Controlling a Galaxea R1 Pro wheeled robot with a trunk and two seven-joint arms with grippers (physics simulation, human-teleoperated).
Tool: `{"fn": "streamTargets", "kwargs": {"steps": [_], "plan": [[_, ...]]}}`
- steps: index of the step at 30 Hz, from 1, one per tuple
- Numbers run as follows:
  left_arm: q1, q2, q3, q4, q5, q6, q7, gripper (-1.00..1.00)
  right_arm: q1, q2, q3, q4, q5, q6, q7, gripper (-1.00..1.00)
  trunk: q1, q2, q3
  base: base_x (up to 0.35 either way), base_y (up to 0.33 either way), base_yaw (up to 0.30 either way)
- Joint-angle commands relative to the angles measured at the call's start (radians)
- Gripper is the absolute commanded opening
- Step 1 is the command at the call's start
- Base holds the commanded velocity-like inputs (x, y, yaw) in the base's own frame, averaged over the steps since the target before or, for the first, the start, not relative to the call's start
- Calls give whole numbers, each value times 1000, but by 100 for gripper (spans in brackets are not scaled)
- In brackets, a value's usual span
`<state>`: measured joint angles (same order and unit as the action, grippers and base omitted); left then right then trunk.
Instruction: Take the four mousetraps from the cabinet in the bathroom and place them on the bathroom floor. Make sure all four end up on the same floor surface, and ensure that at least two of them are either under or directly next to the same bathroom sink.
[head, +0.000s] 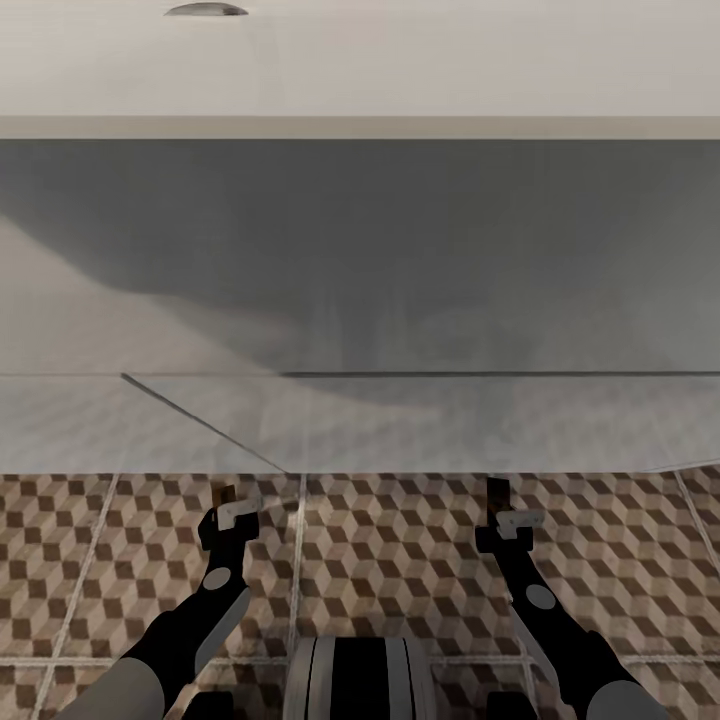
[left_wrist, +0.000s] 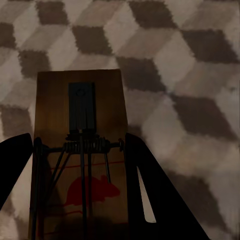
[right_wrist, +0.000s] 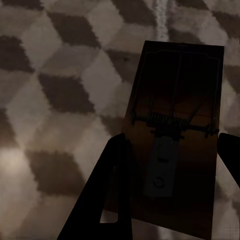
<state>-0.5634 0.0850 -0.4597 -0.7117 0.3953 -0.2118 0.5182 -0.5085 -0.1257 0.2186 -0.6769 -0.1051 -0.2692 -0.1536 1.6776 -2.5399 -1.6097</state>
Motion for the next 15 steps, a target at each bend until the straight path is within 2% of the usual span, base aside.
{"fn": "streamTargets", "kwargs": {"steps": [1,15], "plan": [[-1,1,-8,0,10,-6,7,-100,-1,-2,8,0,-10,-4,-7,-100,0,0,-4,0,0,0],[-1,2,-8,0,11,-6,5,-100,-1,-2,11,0,-10,-4,-7,-100,0,0,-4,0,0,0]]}}
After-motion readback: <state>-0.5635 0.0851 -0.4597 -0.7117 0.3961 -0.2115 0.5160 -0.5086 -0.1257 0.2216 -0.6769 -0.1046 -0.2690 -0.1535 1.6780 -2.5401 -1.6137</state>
